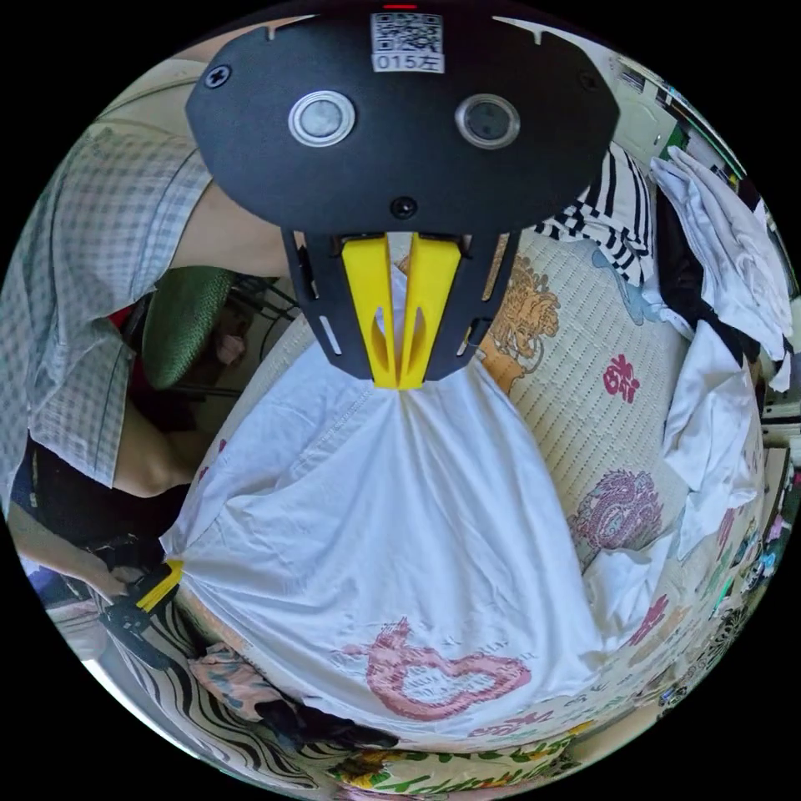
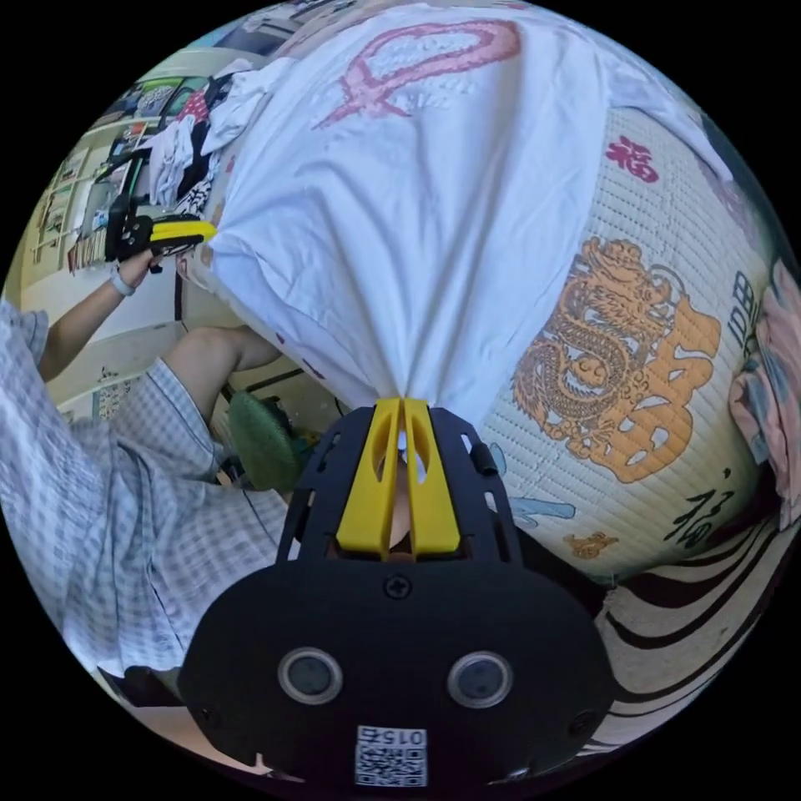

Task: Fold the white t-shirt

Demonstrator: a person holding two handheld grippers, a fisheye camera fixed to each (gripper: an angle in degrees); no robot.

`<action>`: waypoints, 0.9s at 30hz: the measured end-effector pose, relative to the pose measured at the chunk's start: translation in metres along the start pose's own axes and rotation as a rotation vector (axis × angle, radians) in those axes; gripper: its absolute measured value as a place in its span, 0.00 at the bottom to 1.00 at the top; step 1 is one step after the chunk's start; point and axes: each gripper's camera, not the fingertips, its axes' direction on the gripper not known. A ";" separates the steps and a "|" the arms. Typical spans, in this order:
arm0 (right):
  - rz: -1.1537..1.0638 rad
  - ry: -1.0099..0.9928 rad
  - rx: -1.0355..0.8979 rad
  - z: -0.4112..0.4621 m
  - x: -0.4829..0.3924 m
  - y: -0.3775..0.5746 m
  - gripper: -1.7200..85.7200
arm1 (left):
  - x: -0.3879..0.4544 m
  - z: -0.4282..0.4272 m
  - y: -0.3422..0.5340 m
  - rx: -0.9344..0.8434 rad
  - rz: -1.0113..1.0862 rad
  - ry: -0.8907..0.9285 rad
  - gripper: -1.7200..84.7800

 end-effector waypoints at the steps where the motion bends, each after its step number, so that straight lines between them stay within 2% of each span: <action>1: -0.016 0.008 -0.004 -0.001 -0.004 0.002 0.02 | 0.004 -0.004 0.005 0.012 0.004 -0.003 0.01; 5: -0.098 0.070 -0.083 0.003 -0.024 0.017 0.02 | 0.019 -0.004 0.019 -0.008 0.027 -0.053 0.01; 11: -0.033 -0.012 -0.075 -0.006 -0.016 0.041 0.03 | 0.023 0.010 0.030 -0.006 -0.012 -0.035 0.01; 13: -0.021 -0.025 -0.096 -0.001 -0.014 0.040 0.03 | 0.029 0.039 0.020 -0.091 -0.004 -0.056 0.01; 15: -0.017 -0.012 -0.224 0.016 -0.014 0.038 0.06 | 0.031 0.066 0.016 -0.220 -0.018 -0.023 0.02; 17: 0.052 -0.052 -0.182 0.007 -0.007 0.045 0.06 | 0.029 0.067 0.019 -0.203 -0.048 0.023 0.02; 20: 0.147 -0.194 0.006 -0.034 0.008 0.067 0.09 | 0.012 0.056 0.030 -0.195 -0.176 0.074 0.02; 23: 0.334 -0.168 0.103 -0.062 0.032 0.089 0.16 | -0.013 0.046 0.036 -0.156 -0.344 0.115 0.06; 27: 0.404 -0.271 0.085 -0.054 0.049 0.088 0.18 | -0.052 0.053 0.015 0.098 -0.637 0.326 0.13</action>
